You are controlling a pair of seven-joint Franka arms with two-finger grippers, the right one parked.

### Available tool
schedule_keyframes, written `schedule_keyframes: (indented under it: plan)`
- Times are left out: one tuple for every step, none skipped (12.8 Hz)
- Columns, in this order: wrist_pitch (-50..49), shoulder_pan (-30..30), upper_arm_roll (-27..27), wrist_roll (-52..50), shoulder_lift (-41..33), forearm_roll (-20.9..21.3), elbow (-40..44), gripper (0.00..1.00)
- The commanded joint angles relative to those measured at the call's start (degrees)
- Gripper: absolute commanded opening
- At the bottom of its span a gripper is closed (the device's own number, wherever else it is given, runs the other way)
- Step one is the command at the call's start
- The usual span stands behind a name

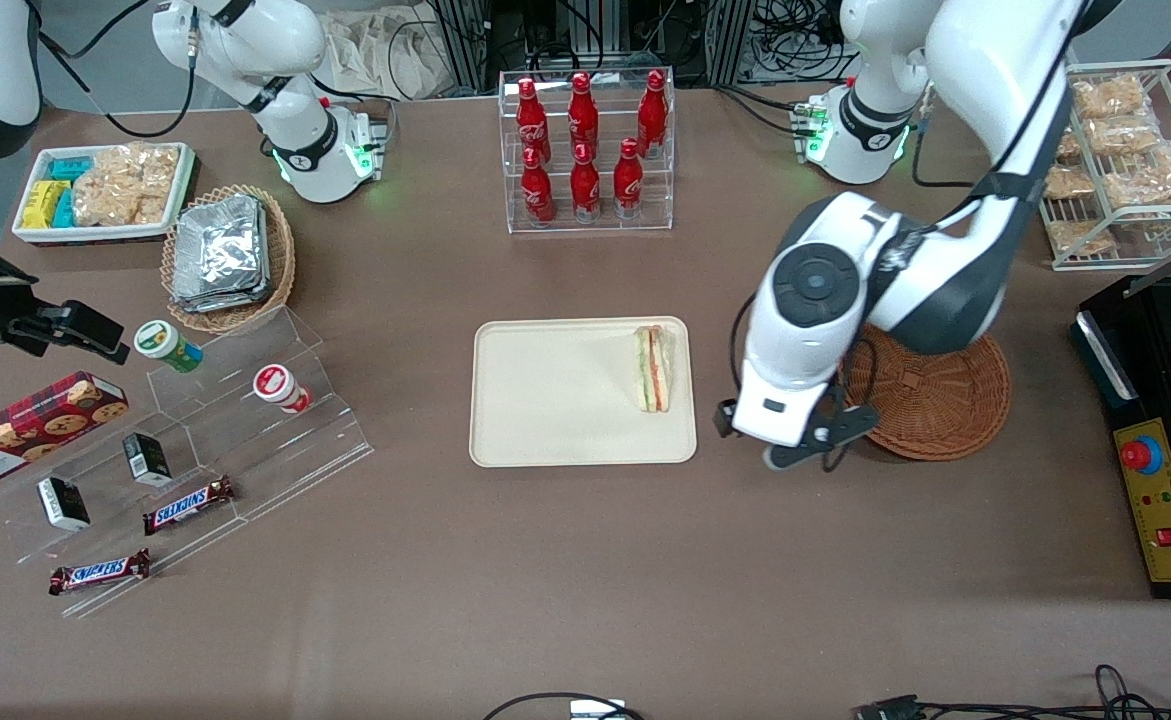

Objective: Place sandwich from basket to tray

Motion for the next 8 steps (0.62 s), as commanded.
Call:
schedule_keyframes:
  plan:
    - [-3.5,2.9,-0.42,6.23,-3.77,-3.86,-0.69,1.0]
    - [-4.73,3.95,-0.34,8.61,-4.48,-4.75,-0.7,1.0]
    - [-5.53,5.18,-0.34,10.46,-5.1,-5.36,-0.61,1.0]
    - [-5.71,6.67,-0.34,12.83,-6.58,-6.5,-1.04,1.0]
    - [-6.49,7.29,0.1,16.51,-8.08,-8.08,-1.05,1.0]
    - [-7.72,7.3,2.28,20.28,-10.01,-9.84,-1.31,1.0]
    - [-8.6,6.52,5.78,24.06,-12.46,-12.29,-1.92,1.0]
    - [-9.31,6.07,9.04,28.71,-15.53,-15.62,-3.67,1.0]
